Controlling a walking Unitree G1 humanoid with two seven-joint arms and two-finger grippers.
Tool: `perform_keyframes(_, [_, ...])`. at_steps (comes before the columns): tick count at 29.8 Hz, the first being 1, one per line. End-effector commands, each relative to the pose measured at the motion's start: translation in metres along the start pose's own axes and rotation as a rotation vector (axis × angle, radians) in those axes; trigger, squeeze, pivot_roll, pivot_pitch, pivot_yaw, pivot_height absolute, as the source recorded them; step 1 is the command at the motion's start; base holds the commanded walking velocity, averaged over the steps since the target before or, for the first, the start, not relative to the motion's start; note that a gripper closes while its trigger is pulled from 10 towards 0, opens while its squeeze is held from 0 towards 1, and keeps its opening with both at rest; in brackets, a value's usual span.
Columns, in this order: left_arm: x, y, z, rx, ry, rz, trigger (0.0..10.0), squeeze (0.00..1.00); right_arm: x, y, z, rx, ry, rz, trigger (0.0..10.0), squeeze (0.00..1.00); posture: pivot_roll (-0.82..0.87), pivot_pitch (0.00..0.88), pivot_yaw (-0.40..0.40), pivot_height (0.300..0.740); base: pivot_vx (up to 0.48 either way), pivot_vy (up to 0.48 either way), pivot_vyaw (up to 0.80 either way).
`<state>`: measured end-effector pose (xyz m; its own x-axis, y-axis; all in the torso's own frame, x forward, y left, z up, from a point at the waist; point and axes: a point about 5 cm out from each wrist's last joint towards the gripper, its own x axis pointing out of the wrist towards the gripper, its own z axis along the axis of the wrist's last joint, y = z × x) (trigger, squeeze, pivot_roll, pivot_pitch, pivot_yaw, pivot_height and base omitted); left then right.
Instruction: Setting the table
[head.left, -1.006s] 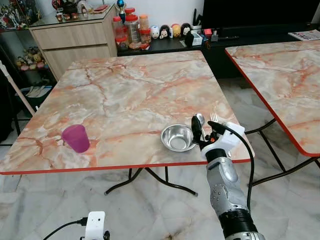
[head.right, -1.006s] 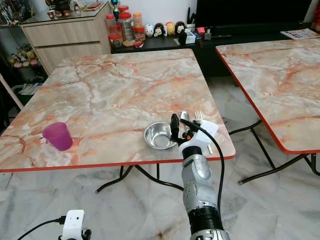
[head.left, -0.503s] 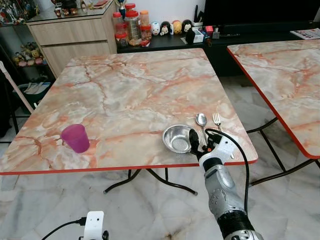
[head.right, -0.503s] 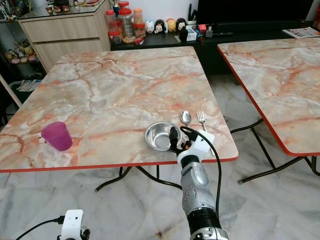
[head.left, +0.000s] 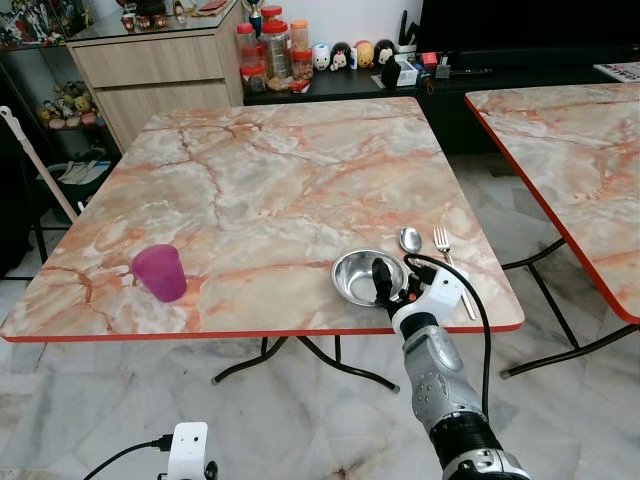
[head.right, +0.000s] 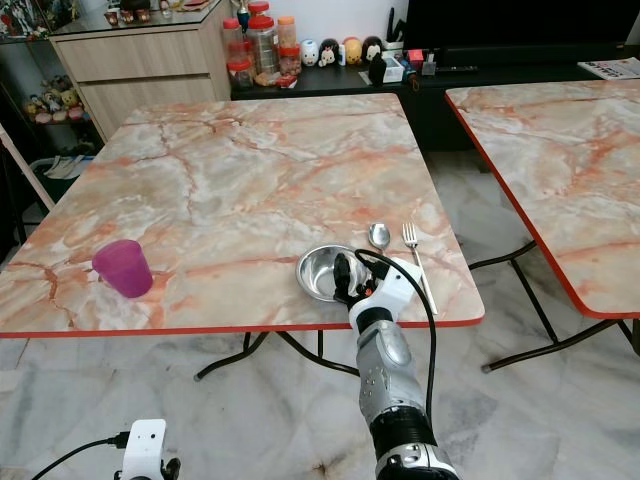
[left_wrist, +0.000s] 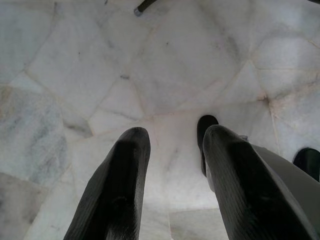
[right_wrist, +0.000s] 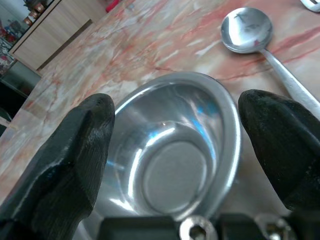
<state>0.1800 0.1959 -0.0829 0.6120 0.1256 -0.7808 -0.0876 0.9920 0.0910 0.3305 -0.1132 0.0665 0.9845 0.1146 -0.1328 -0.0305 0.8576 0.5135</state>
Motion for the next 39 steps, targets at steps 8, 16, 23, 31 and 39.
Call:
perform_keyframes(8, [0.000, 0.004, -0.001, -0.007, 0.006, 0.005, 10.0, 0.00, 0.005, 0.004, 0.001, 0.004, 0.005, -0.003, 10.0, 0.00, 0.08, 0.000, 0.061, 0.740, 0.000, 0.000, 0.00])
perform_keyframes(16, [0.000, 0.003, -0.001, -0.002, 0.006, -0.004, 10.0, 0.00, 0.006, -0.007, 0.004, 0.002, -0.012, -0.098, 3.9, 0.00, 0.08, 0.000, 0.063, 0.740, 0.000, 0.000, 0.00])
perform_keyframes(23, [-0.001, 0.005, -0.004, -0.002, 0.013, -0.004, 10.0, 0.00, 0.006, -0.012, 0.006, -0.007, -0.021, -0.132, 0.0, 0.00, 0.08, 0.000, 0.068, 0.740, 0.000, 0.000, 0.00])
perform_keyframes(31, [-0.001, 0.005, -0.004, 0.002, 0.015, -0.004, 10.0, 0.00, 0.007, -0.012, 0.006, -0.005, -0.022, -0.142, 0.0, 0.00, 0.09, 0.000, 0.064, 0.740, 0.000, 0.000, 0.00])
perform_keyframes(39, [0.001, 0.003, 0.003, 0.001, 0.003, -0.012, 10.0, 0.00, 0.011, -0.006, 0.015, -0.005, -0.057, -0.123, 0.0, 0.00, 0.09, 0.000, 0.062, 0.740, 0.000, 0.000, 0.00])
